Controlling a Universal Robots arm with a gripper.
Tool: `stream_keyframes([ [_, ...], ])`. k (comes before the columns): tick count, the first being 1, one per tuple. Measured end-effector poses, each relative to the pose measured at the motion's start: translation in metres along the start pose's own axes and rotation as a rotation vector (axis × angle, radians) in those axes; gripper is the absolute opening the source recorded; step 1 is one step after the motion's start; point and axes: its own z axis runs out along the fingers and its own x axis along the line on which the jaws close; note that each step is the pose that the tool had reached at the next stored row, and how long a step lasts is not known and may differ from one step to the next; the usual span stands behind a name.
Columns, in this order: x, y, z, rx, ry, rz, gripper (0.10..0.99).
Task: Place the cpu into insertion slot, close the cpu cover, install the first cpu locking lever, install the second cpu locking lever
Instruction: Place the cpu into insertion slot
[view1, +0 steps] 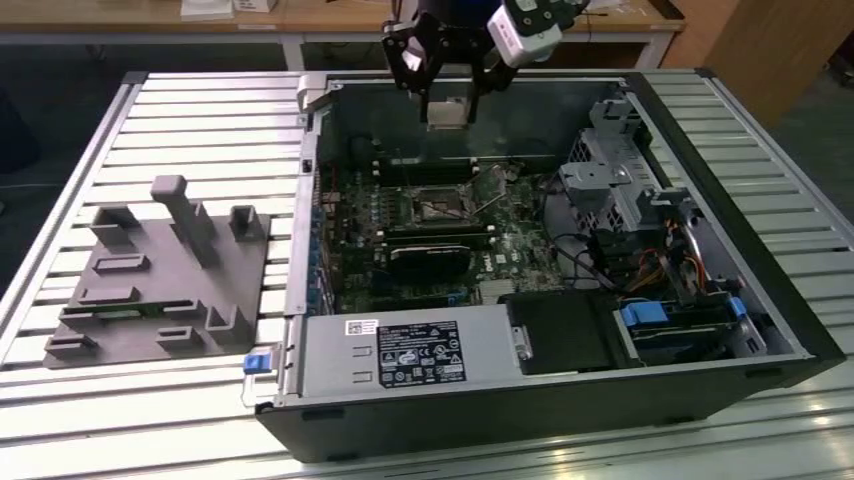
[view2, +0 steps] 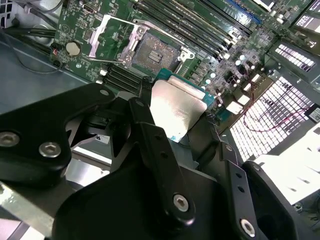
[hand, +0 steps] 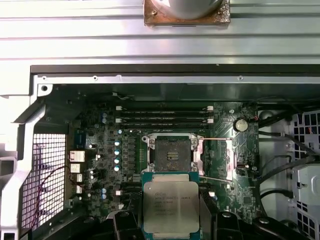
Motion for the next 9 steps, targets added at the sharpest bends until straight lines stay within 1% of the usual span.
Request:
stream_keyframes([
  [9,-0.0001,-0.0005,0.006,0.0,0.0,0.0,0.541],
])
